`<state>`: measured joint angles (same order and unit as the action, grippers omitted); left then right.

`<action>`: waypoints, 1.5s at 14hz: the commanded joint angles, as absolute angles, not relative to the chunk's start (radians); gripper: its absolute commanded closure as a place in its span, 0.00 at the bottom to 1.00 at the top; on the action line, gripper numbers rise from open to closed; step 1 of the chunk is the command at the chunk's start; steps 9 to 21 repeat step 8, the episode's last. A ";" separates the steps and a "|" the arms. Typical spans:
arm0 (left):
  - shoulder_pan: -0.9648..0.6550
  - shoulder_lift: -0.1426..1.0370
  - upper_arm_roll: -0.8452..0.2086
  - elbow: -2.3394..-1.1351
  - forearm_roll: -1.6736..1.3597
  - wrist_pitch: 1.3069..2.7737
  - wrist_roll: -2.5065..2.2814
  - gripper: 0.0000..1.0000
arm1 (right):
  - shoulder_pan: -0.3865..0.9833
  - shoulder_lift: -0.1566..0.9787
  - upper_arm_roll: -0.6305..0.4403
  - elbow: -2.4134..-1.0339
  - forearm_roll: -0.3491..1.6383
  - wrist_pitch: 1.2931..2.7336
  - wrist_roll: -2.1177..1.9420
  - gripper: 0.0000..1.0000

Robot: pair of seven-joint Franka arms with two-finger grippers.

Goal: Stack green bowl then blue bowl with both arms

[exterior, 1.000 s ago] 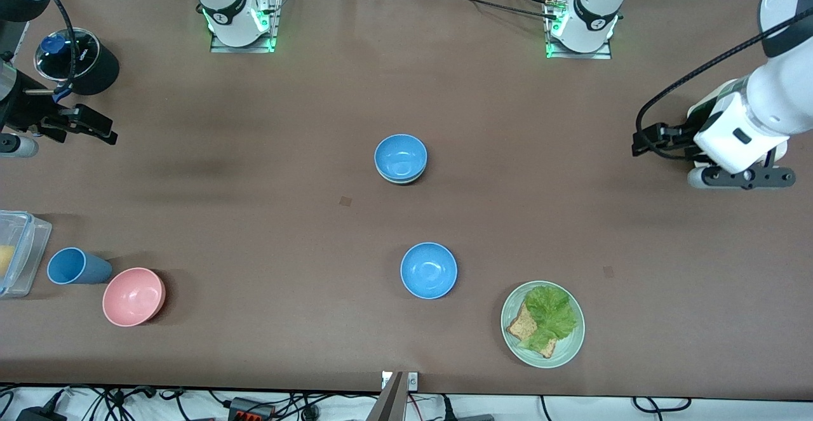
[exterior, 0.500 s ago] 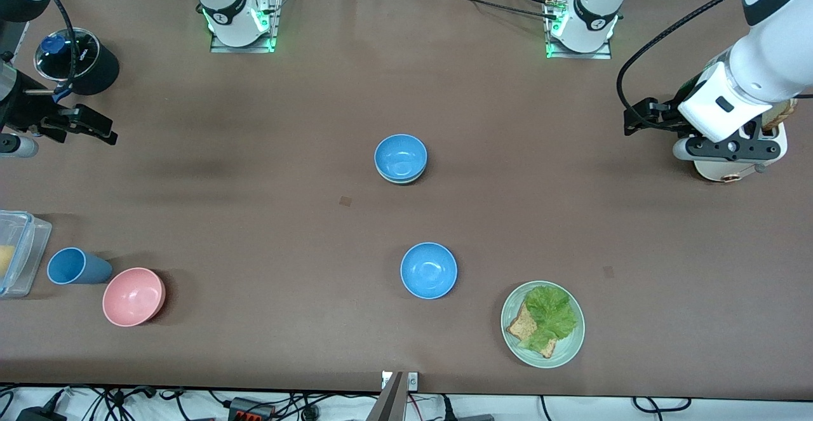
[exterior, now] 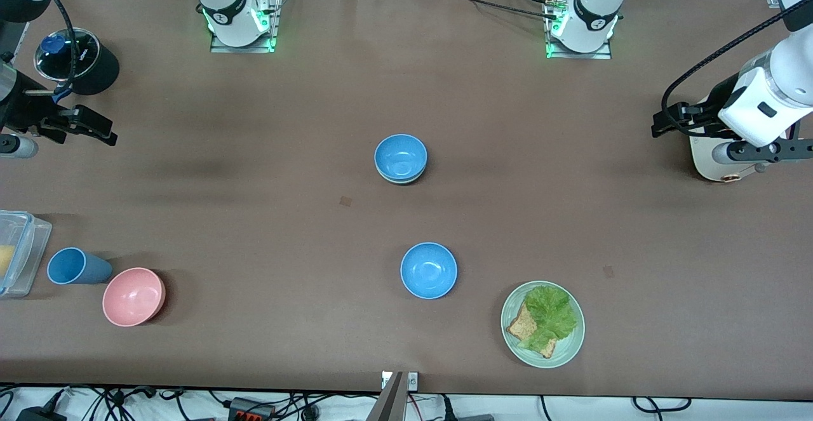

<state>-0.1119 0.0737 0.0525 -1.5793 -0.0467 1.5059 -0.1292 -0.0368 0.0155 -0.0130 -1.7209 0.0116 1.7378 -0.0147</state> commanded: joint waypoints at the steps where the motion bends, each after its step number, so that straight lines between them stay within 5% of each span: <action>1: -0.141 0.051 0.077 -1.600 -0.054 1.499 -0.115 0.00 | -0.043 0.005 -0.002 -1.740 -0.002 1.752 -0.026 0.00; 21: -0.143 0.069 0.069 -1.566 -0.055 1.500 -0.104 0.00 | -0.041 -0.002 -0.002 -1.738 -0.002 1.746 -0.034 0.00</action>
